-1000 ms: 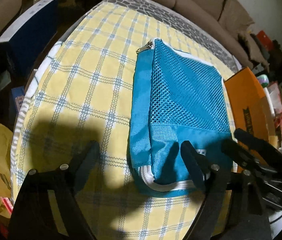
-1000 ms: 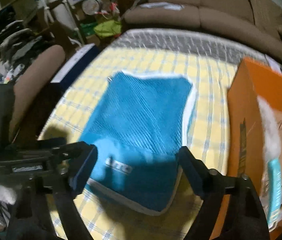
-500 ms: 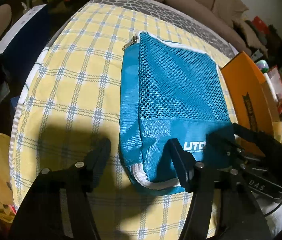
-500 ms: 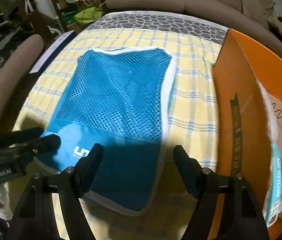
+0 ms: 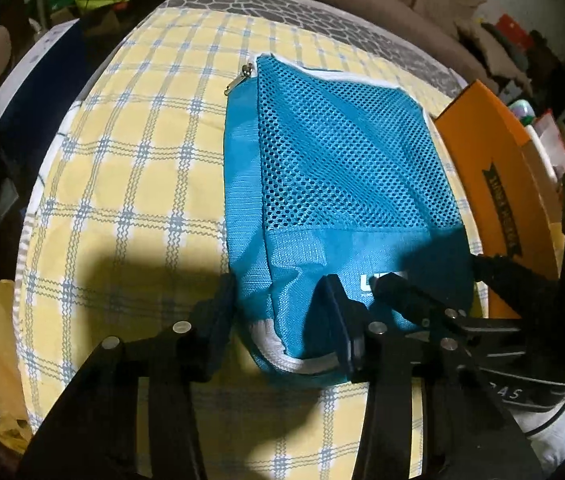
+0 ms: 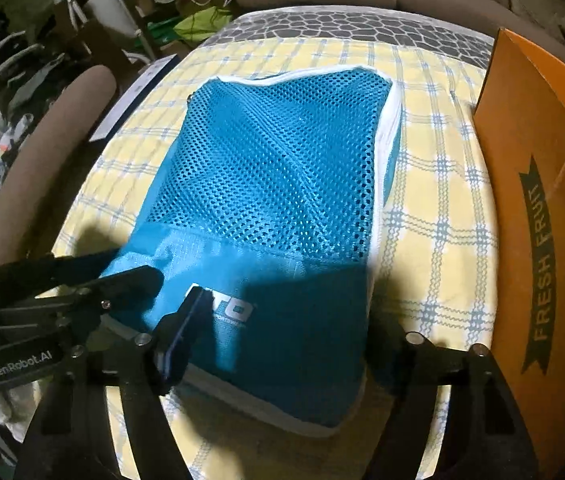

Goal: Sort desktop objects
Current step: 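Grasp the white-trimmed edge of the blue mesh bag with the left tool, then lift the blue mesh bag with the left tool and lower it into the box, then open the left tool to release the bag and withdraw both tools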

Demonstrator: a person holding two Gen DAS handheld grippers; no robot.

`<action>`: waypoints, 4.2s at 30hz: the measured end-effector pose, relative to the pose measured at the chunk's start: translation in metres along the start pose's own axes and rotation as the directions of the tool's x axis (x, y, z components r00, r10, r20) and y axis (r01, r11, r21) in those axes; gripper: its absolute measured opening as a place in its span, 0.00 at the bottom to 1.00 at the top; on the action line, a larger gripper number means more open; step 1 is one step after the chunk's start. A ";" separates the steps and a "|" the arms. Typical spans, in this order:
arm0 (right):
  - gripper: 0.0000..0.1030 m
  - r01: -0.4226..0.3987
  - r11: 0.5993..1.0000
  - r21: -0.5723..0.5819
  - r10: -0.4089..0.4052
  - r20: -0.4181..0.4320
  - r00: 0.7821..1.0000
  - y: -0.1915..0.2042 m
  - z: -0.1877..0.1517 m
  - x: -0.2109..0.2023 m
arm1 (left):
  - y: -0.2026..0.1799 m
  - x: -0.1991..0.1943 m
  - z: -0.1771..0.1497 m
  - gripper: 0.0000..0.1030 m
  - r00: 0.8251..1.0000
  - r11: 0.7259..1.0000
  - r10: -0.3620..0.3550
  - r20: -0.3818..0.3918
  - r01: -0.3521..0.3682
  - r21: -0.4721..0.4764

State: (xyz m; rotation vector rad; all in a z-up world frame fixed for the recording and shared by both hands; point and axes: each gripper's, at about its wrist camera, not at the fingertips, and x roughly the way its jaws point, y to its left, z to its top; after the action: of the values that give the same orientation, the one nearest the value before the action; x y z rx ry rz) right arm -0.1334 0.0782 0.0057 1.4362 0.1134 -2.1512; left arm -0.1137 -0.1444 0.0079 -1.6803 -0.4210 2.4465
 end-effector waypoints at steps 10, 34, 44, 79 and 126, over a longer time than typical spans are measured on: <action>0.91 -0.079 0.993 0.092 0.077 0.027 0.997 -0.004 -0.003 -0.001 | 0.010 0.001 0.003 0.42 0.997 0.995 -0.076 0.016 0.077 -0.065; 0.13 0.099 0.994 -0.041 -0.092 0.155 0.984 0.023 0.010 -0.045 | -0.018 -0.059 0.014 0.14 0.974 0.997 -0.066 0.215 0.073 -0.026; 0.12 0.118 0.991 -0.068 -0.091 0.313 0.945 0.021 0.008 -0.108 | -0.040 -0.106 0.021 0.14 0.904 0.967 -0.233 0.359 0.255 -0.016; 0.12 0.150 0.952 0.266 -0.240 0.348 0.906 -0.175 -0.038 -0.161 | -0.244 -0.002 -0.004 0.14 0.936 0.940 -0.287 0.206 0.234 0.248; 0.80 0.332 0.921 0.203 -0.387 0.399 0.831 -0.140 -0.086 -0.212 | -0.170 -0.066 -0.068 1.00 0.962 0.983 -0.050 0.270 -0.001 0.185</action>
State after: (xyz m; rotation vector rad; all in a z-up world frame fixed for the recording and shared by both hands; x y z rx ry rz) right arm -0.0699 0.3108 0.1236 1.0188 0.0898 -2.7880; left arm -0.0330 0.0094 0.0969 -1.2637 -0.2343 2.6163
